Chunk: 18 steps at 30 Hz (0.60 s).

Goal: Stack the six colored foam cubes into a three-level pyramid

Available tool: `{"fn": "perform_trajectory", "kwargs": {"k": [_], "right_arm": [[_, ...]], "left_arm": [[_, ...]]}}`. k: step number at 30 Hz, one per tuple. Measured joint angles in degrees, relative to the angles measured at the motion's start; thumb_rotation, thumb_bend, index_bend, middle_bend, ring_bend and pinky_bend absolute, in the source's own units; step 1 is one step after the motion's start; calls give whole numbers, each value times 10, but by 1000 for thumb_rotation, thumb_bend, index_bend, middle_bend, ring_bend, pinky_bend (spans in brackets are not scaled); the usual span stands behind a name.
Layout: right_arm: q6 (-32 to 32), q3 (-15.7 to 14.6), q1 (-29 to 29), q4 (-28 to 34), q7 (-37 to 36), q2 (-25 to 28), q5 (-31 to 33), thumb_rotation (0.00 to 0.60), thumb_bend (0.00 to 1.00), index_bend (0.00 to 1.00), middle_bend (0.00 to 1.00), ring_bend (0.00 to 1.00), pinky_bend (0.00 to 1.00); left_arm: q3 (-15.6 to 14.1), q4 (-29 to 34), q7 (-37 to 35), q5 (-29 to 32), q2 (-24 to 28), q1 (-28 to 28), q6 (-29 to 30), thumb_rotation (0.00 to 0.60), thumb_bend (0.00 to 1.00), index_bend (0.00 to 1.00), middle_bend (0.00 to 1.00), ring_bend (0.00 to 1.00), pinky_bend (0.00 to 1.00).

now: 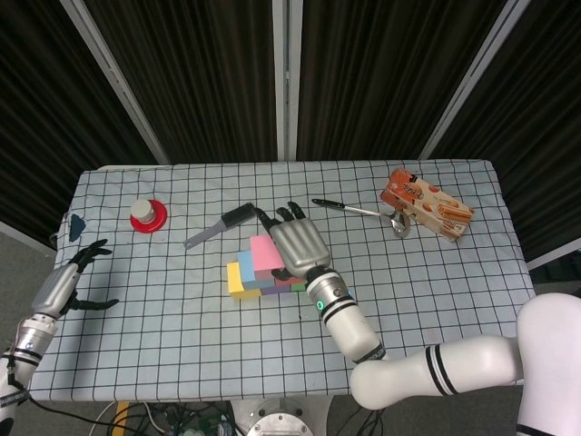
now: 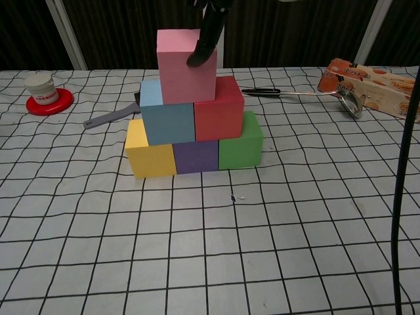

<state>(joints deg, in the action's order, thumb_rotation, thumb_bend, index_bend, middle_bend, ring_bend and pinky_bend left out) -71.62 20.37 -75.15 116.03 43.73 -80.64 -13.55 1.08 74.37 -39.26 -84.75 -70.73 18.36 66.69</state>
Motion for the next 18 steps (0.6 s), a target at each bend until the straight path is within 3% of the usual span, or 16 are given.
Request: {"fn": "perform_trajectory", "kwargs": {"k": [18], "right_arm": [[22, -1, 8, 6, -8, 13, -1, 600, 101, 0, 266, 72, 0]], "left_arm": [[-1, 0, 0, -1, 0, 0, -1, 600, 11, 75, 166, 85, 199]]}}
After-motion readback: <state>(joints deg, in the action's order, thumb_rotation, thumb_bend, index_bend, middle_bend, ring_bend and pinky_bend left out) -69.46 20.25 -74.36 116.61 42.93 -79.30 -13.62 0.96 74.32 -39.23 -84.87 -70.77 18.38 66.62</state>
